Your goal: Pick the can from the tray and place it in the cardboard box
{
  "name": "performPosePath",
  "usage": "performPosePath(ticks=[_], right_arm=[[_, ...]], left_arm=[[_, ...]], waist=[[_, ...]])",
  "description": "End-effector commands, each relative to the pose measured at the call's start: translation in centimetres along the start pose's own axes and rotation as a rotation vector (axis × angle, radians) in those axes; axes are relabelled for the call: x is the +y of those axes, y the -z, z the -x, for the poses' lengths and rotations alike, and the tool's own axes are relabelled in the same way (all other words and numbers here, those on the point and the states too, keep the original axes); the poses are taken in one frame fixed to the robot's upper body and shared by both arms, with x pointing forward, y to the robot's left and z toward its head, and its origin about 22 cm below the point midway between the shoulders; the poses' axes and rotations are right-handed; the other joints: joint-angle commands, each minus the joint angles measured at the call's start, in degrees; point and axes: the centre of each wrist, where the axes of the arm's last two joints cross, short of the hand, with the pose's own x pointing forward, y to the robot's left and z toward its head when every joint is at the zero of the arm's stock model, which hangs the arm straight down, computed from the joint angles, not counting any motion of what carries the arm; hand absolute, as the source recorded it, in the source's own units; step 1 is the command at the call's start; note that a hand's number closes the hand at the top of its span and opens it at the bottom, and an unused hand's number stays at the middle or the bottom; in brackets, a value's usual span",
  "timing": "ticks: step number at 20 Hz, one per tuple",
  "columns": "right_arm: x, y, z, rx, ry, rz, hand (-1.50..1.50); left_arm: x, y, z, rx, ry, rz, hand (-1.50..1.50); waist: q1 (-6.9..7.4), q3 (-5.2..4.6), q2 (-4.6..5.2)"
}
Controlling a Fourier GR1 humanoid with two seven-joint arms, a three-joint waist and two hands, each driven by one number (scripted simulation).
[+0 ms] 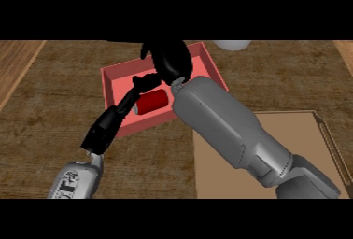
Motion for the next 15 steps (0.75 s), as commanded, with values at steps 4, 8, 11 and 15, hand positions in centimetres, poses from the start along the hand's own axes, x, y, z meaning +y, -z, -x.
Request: performPosePath(ticks=[4,8,11,15], right_arm=[[2.0,0.0,3.2,0.014,0.163,-0.005,-1.5],[1.3,-0.3,4.3,-0.024,0.406,0.176,-1.5],[-0.7,0.3,4.1,-0.032,0.574,0.245,-1.5],[-1.8,0.6,7.6,-0.015,0.736,0.296,-1.5]], left_arm=[[-1.2,0.3,-0.8,-0.028,-0.01,0.012,0.0],[0.2,0.3,-0.7,-0.031,0.01,-0.002,0.0],[1.1,1.0,-1.0,-0.021,-0.015,0.002,0.0],[1.5,-0.9,-0.4,-0.034,0.001,-0.039,0.0]], waist=[[0.8,0.04,0.12],[-0.12,0.14,0.09],[-1.02,0.14,0.02],[-1.75,0.14,-0.37]])
